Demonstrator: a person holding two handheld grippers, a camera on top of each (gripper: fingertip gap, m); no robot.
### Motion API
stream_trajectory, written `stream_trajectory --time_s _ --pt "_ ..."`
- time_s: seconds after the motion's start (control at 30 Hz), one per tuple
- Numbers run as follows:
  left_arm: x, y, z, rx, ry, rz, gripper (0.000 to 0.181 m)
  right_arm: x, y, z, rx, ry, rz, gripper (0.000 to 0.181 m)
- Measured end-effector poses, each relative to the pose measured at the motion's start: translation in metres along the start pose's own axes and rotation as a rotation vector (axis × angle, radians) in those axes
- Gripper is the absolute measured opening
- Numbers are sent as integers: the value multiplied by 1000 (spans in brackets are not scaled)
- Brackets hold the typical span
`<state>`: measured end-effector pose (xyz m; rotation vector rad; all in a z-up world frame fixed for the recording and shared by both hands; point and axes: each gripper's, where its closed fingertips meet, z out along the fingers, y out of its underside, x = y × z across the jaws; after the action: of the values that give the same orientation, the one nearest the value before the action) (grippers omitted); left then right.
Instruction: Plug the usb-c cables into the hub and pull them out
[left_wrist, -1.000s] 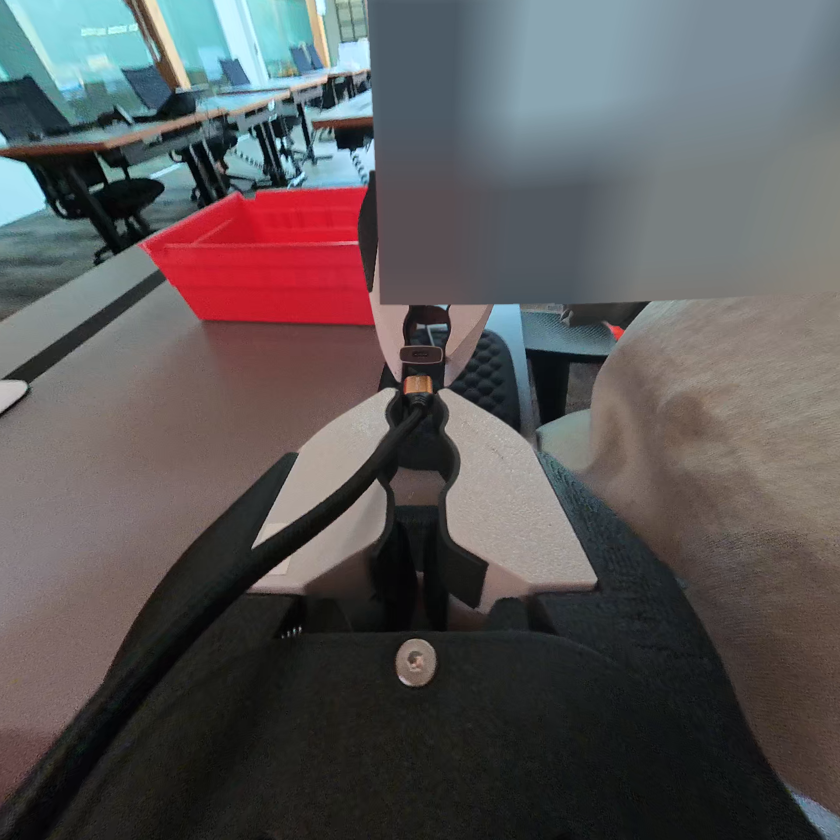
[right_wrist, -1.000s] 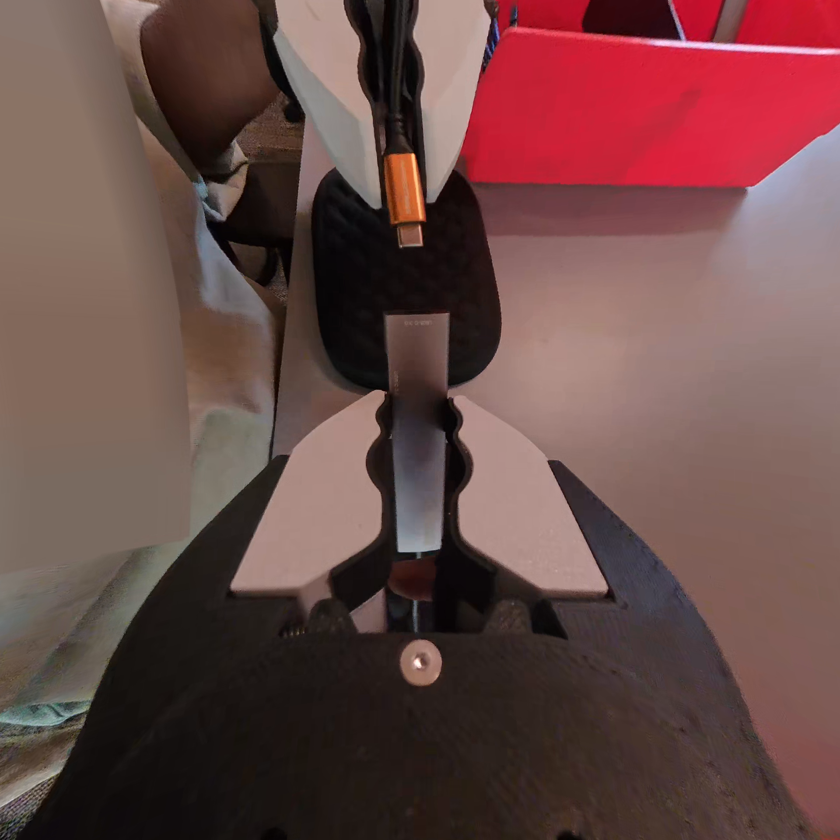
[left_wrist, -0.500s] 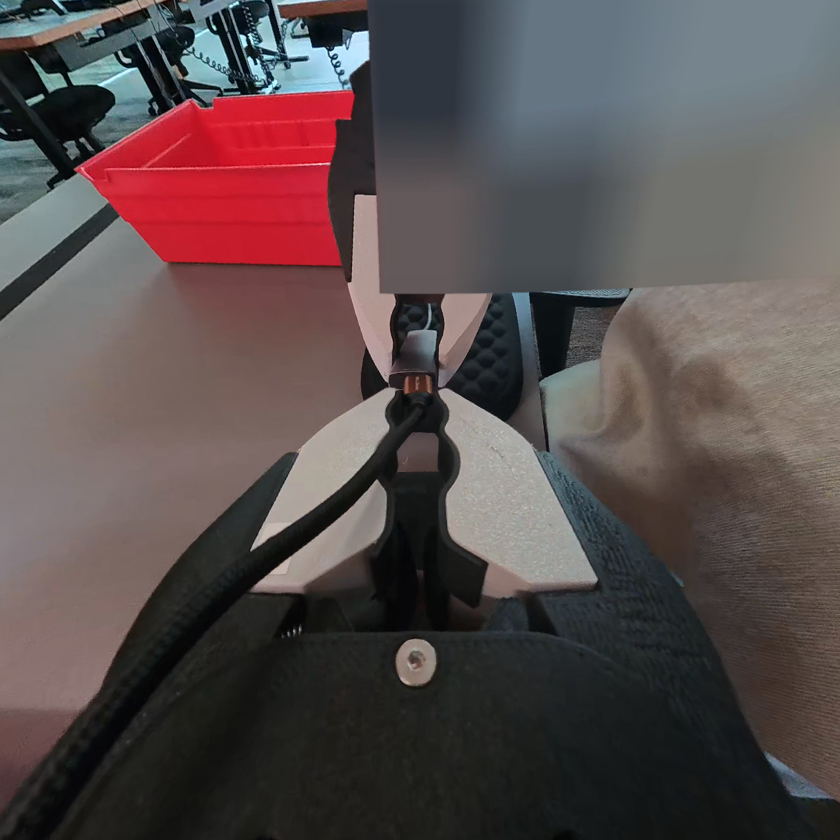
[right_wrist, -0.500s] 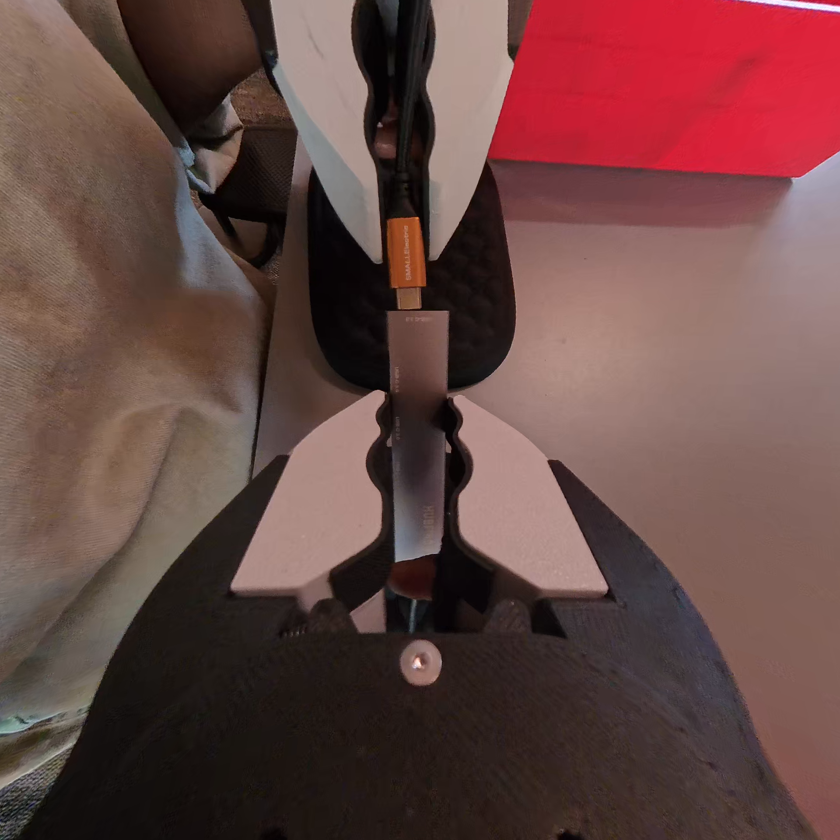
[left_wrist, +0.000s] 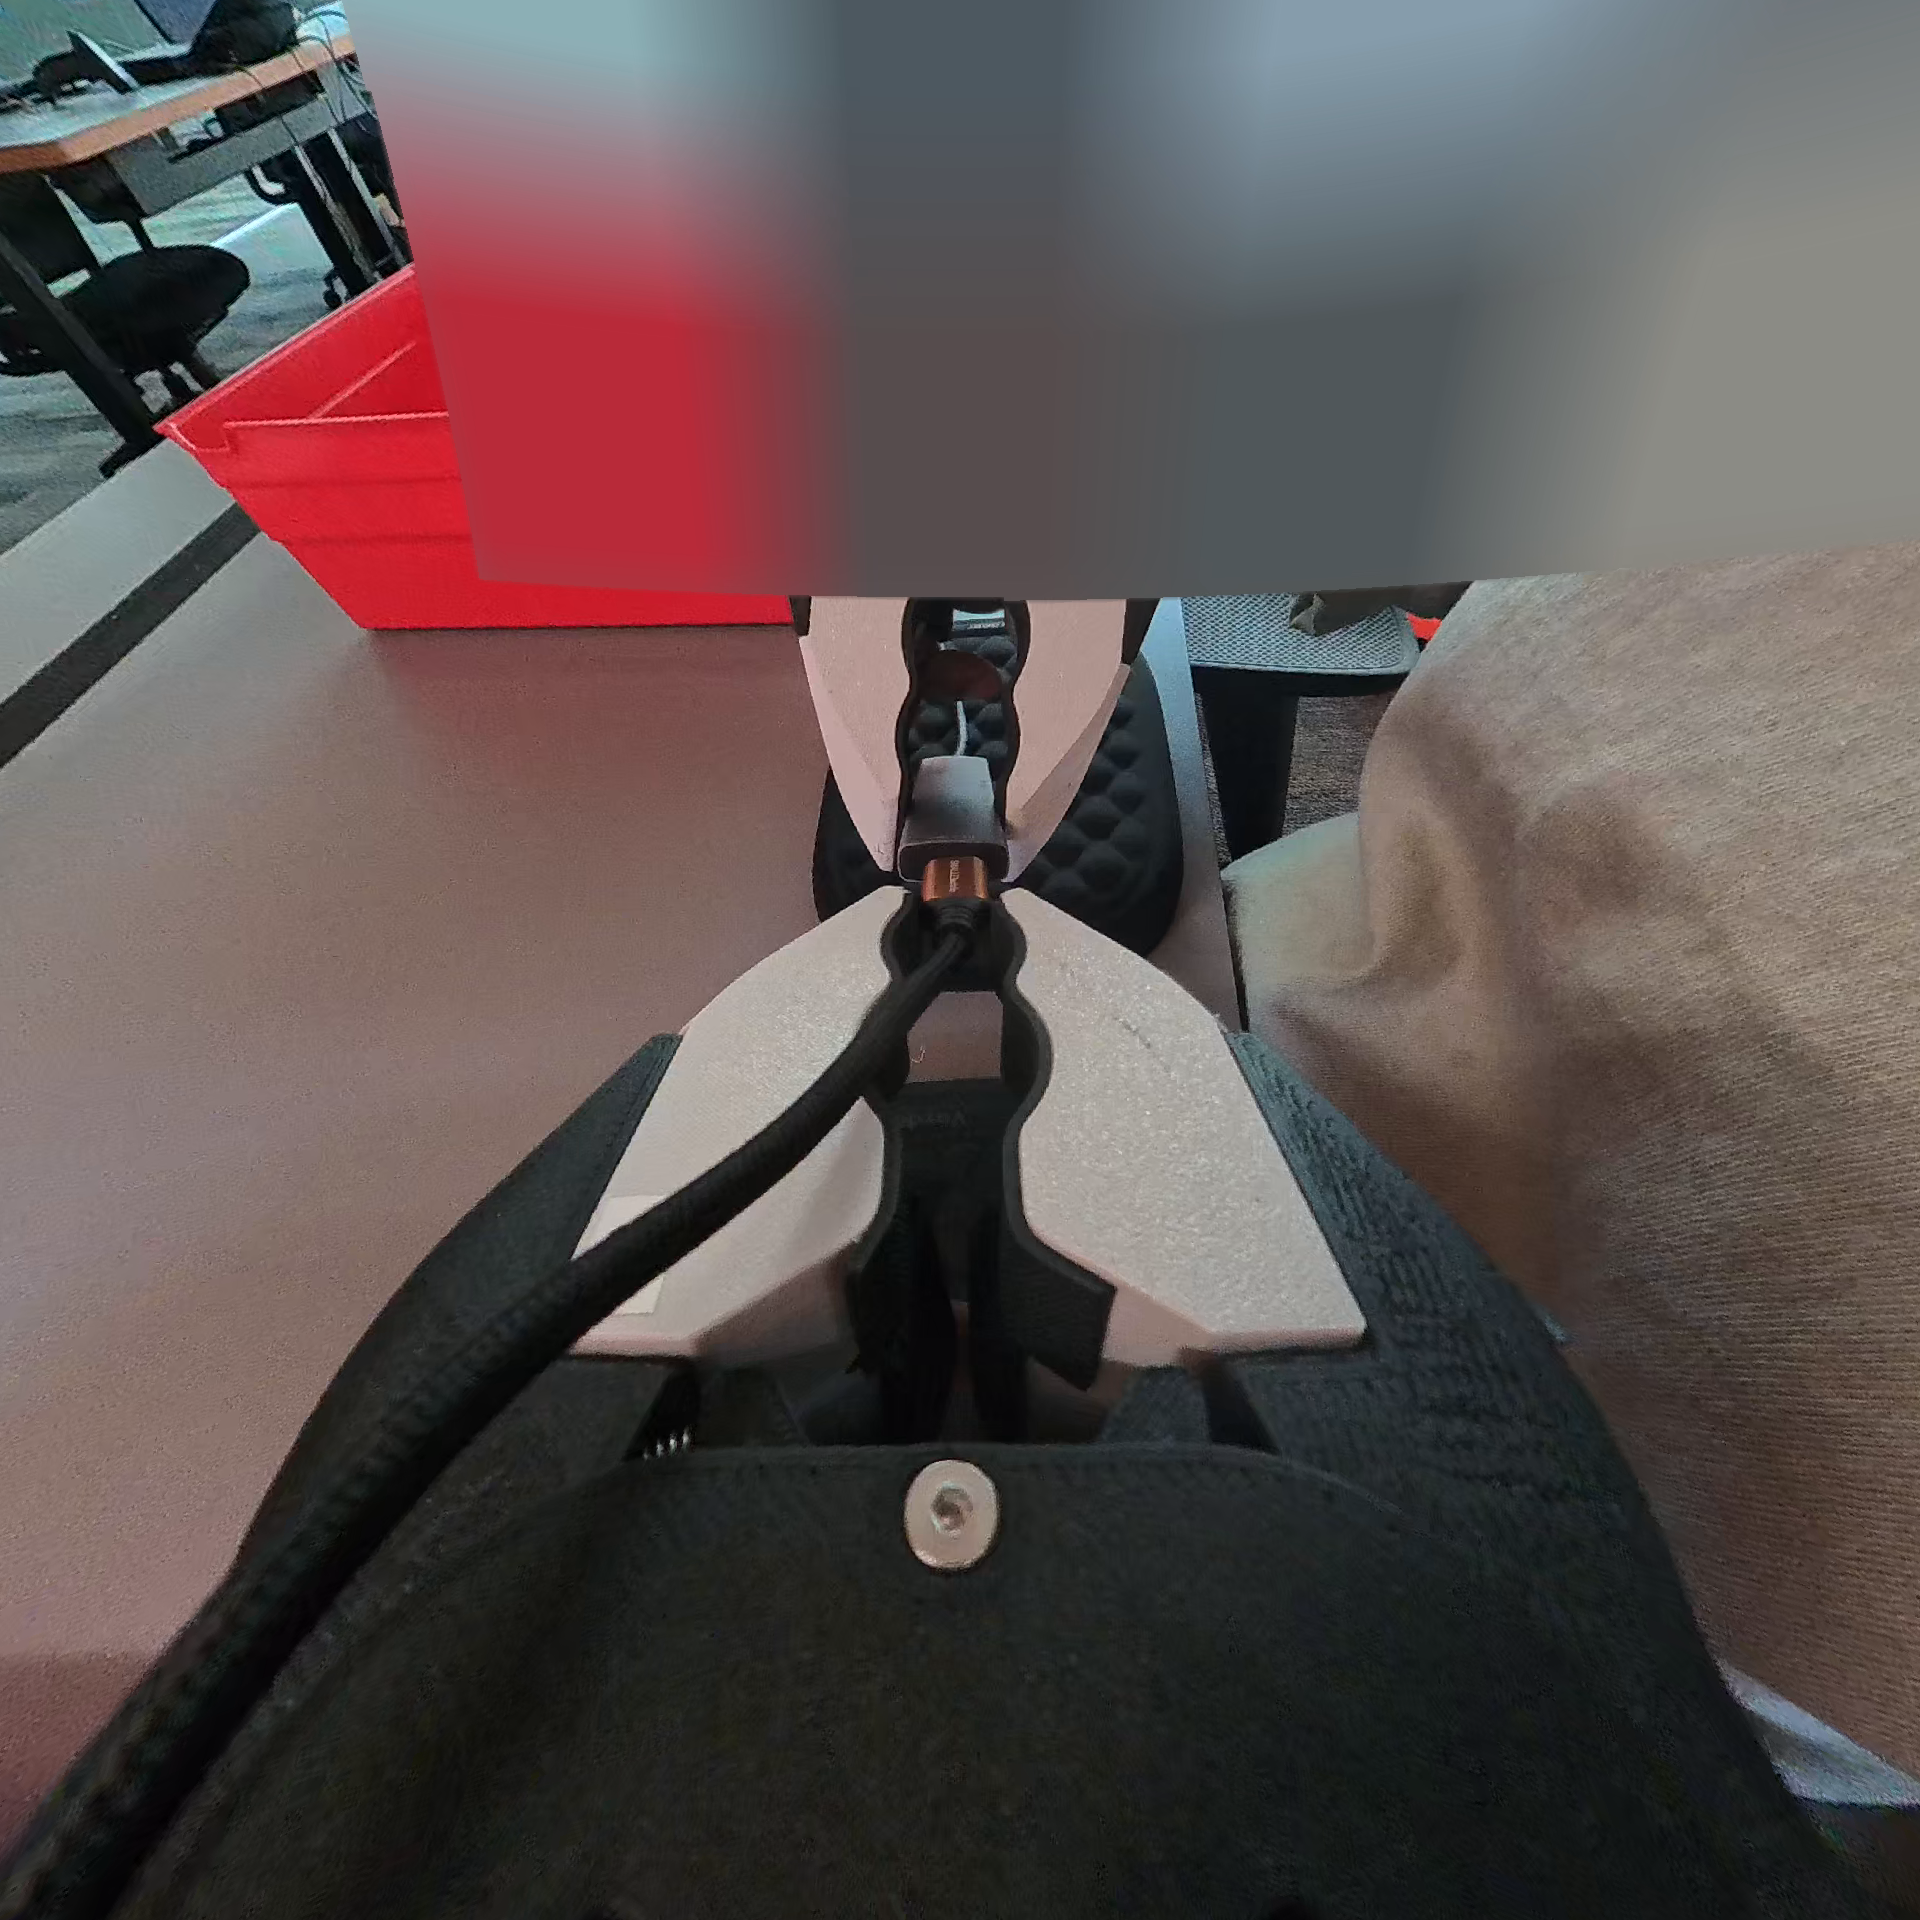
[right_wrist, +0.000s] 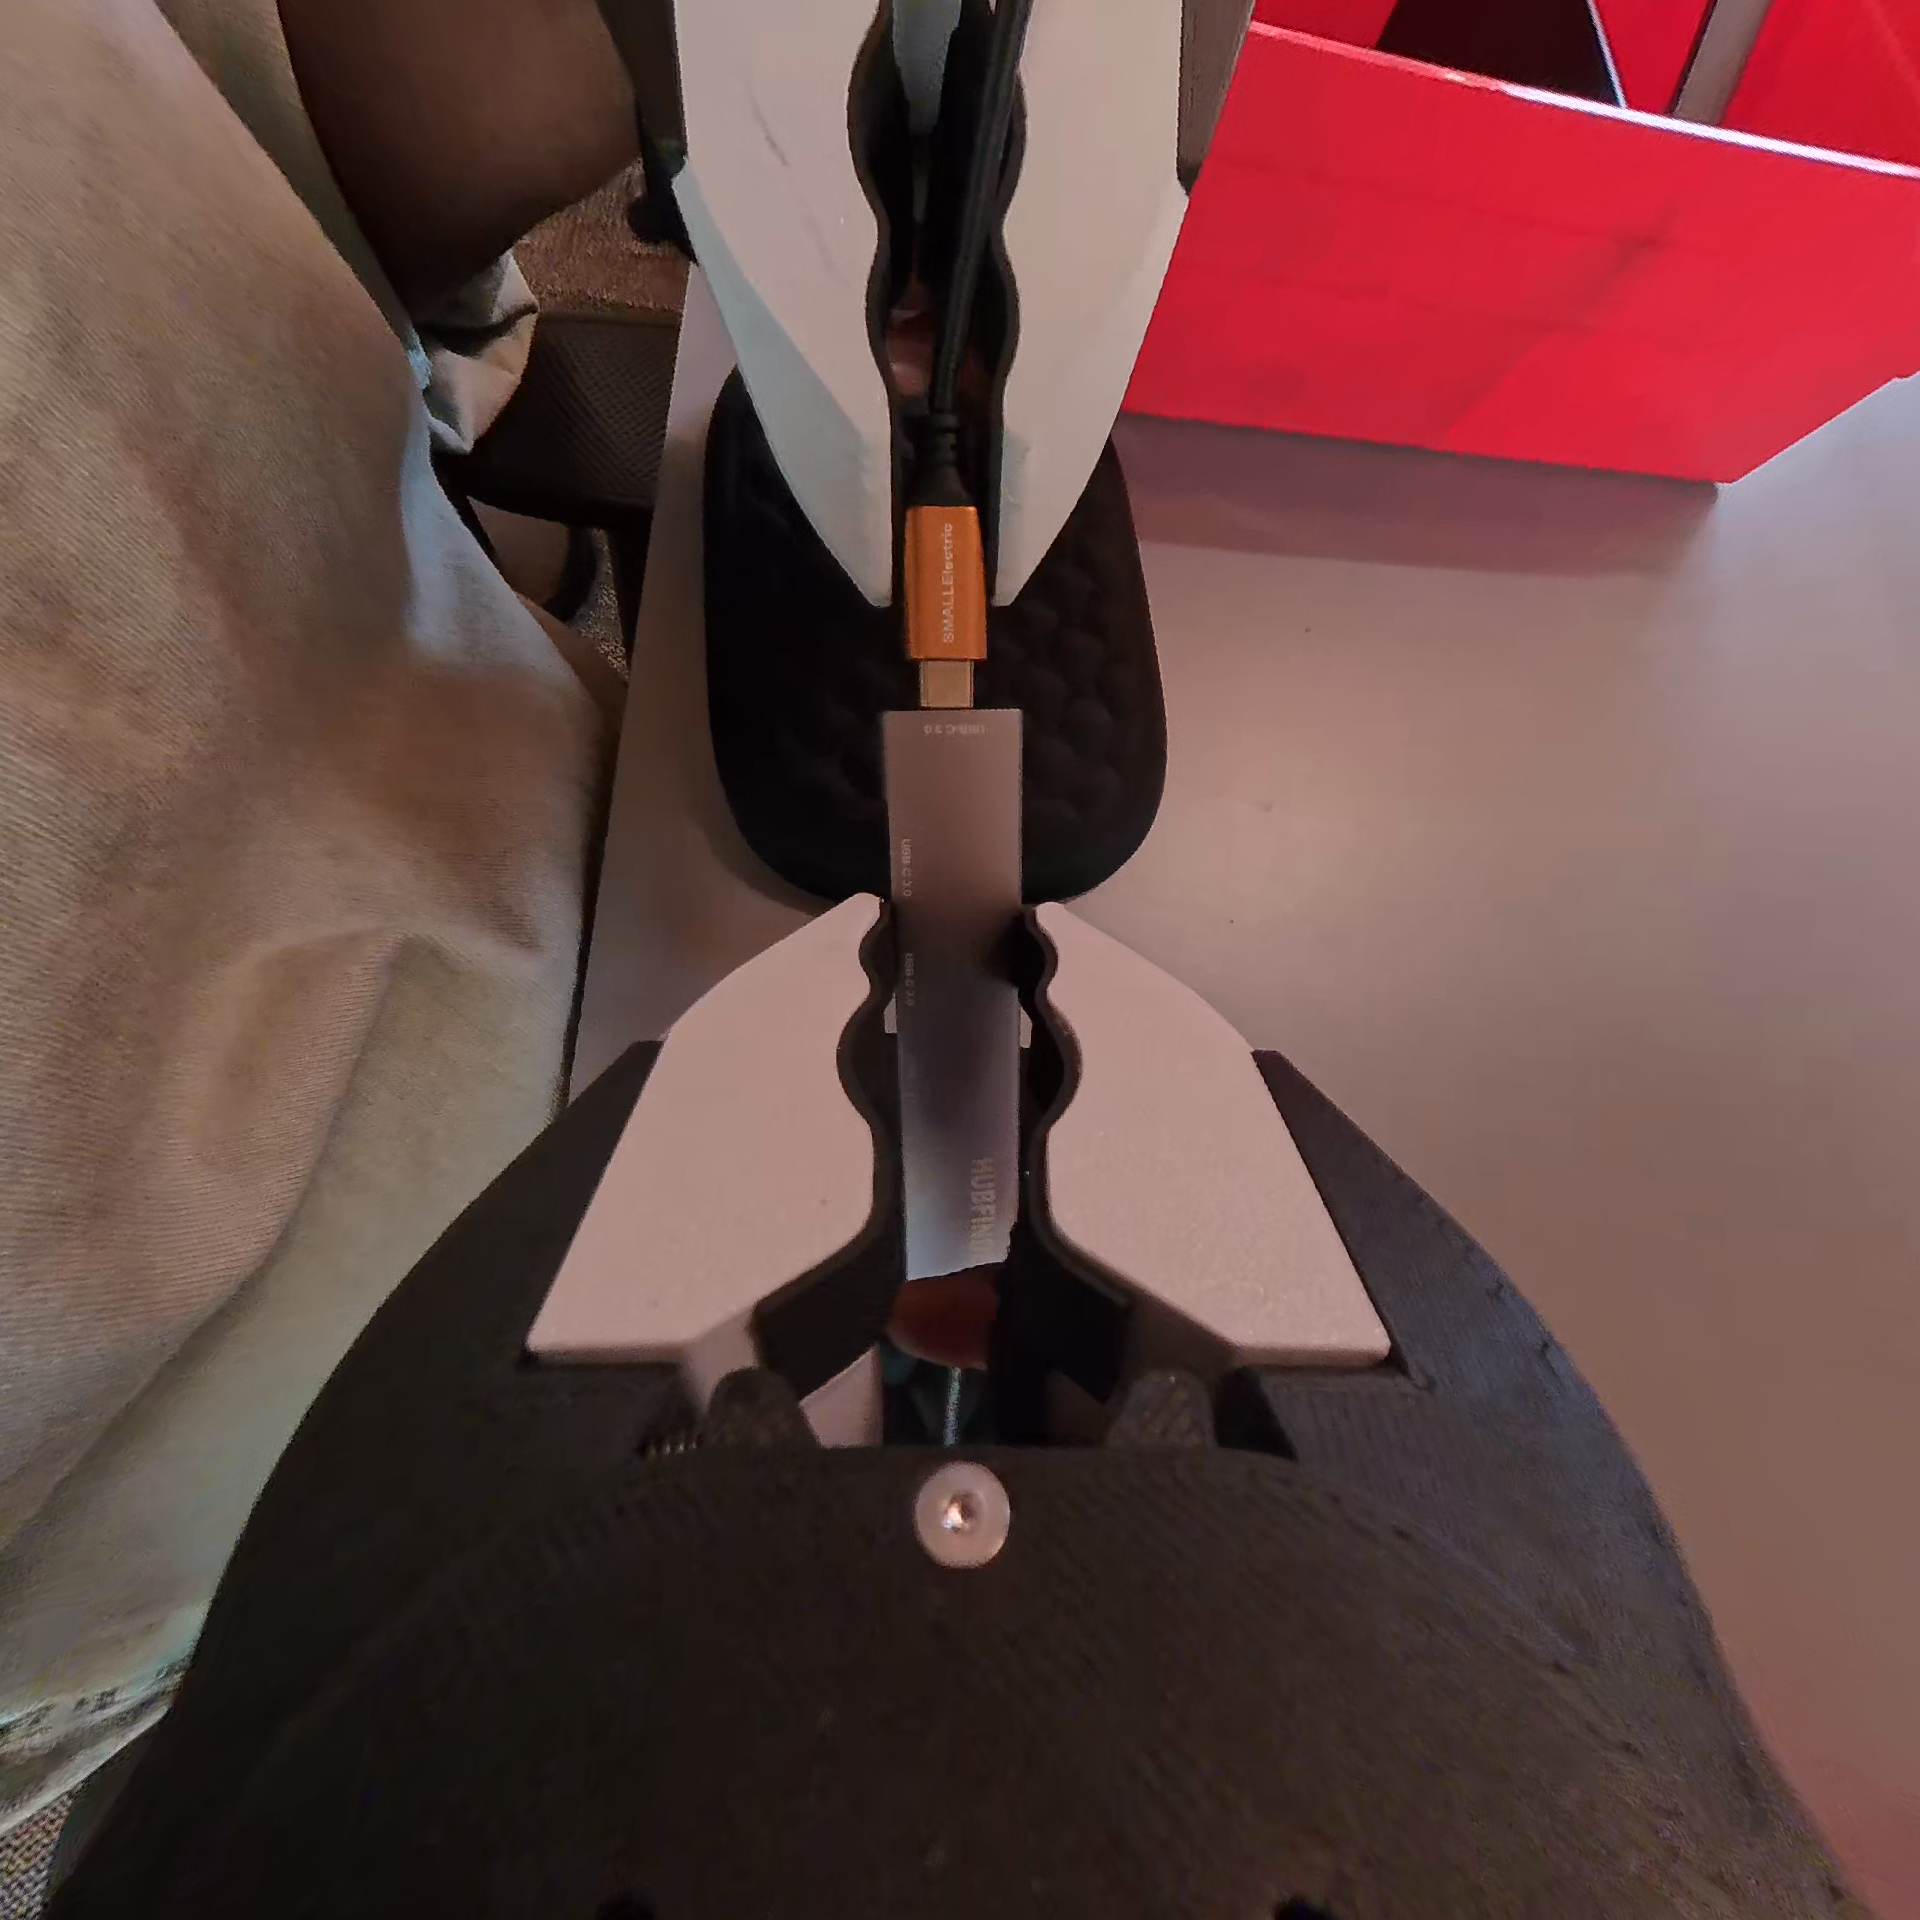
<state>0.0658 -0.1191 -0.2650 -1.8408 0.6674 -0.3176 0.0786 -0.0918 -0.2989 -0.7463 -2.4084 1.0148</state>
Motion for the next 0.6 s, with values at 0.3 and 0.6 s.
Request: stream_trajectory --time_s 0.3,0.6 --pt "1 -2 2 18 0 43 11 -1 -5 -1 65 2 -10 21" --pt "1 18 6 -159 -14 110 10 -1 4 11 30 11 -25 19"
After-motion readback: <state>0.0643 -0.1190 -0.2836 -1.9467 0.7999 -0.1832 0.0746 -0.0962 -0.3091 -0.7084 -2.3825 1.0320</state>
